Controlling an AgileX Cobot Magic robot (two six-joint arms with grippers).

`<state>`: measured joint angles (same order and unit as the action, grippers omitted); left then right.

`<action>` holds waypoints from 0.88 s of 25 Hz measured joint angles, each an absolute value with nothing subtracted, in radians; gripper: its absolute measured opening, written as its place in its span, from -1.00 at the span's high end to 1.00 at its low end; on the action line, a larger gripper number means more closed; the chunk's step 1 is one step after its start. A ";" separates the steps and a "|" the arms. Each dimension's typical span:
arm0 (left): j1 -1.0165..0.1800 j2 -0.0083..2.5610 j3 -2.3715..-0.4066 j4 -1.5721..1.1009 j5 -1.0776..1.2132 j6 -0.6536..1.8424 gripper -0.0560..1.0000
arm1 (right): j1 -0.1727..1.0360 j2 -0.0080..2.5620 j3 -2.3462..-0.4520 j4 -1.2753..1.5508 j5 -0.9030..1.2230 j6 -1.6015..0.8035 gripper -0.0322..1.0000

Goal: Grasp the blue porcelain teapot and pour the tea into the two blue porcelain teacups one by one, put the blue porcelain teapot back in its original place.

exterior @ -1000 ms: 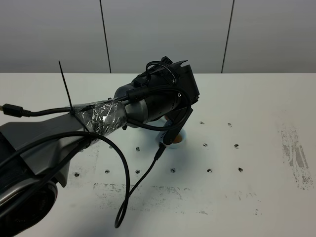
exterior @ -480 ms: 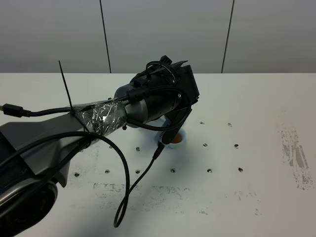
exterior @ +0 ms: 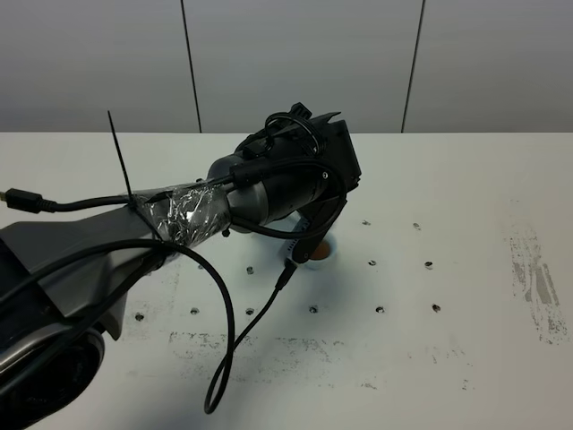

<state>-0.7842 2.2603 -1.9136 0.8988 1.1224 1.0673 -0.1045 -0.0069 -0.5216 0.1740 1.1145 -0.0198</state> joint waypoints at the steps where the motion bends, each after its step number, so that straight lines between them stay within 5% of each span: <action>1: -0.785 2.261 -1.914 0.899 1.122 1.072 0.66 | -0.104 -0.007 -0.522 0.174 1.115 -0.020 0.51; 22: -0.790 2.264 -1.914 0.876 1.119 1.078 0.66 | -0.104 -0.007 -0.522 0.174 1.114 -0.020 0.51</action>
<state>-0.7895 2.2641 -1.9143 0.8758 1.1186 1.0780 -0.1045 -0.0069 -0.5216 0.1740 1.1137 -0.0198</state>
